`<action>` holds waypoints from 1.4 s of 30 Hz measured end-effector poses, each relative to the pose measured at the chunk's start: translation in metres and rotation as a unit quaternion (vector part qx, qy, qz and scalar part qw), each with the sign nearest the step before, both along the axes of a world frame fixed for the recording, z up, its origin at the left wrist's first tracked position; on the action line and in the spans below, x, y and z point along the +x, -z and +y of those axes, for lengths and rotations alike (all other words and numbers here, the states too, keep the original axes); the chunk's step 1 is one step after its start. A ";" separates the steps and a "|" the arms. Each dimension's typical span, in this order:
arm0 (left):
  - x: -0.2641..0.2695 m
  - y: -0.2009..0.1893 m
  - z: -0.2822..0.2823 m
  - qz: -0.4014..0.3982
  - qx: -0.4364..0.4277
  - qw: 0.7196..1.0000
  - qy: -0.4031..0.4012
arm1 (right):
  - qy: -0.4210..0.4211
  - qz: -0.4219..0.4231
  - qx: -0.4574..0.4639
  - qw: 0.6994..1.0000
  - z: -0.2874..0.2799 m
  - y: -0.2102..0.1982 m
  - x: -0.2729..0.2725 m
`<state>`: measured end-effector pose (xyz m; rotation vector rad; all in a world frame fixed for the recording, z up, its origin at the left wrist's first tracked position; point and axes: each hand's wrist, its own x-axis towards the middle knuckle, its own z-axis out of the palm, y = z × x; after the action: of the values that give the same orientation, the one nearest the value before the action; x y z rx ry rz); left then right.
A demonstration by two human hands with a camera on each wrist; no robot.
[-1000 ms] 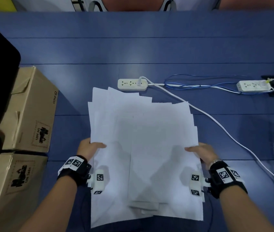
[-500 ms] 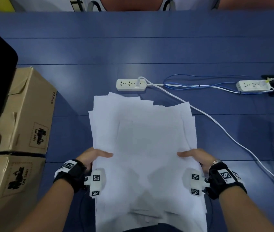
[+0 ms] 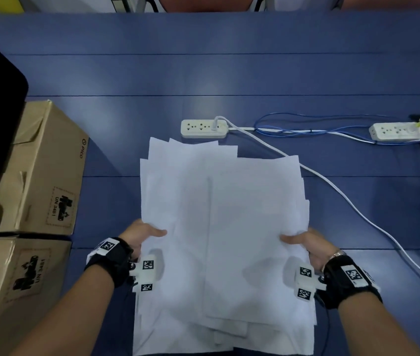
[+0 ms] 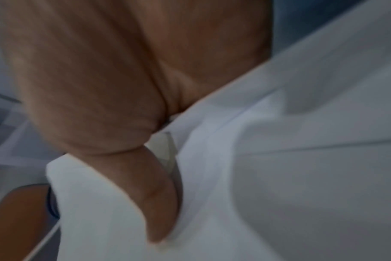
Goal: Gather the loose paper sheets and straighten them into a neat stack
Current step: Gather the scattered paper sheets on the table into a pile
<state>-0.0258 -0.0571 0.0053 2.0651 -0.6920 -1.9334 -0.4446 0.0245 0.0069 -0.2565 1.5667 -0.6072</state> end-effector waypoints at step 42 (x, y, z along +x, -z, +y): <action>-0.040 -0.002 -0.007 -0.032 -0.065 0.997 0.012 | -0.016 0.178 -0.081 0.981 -0.035 0.000 0.067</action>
<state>-0.0662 -0.0646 0.0074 2.0551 -0.8363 -1.7902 -0.3774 -0.0104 0.0069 -0.5353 1.8533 -0.6924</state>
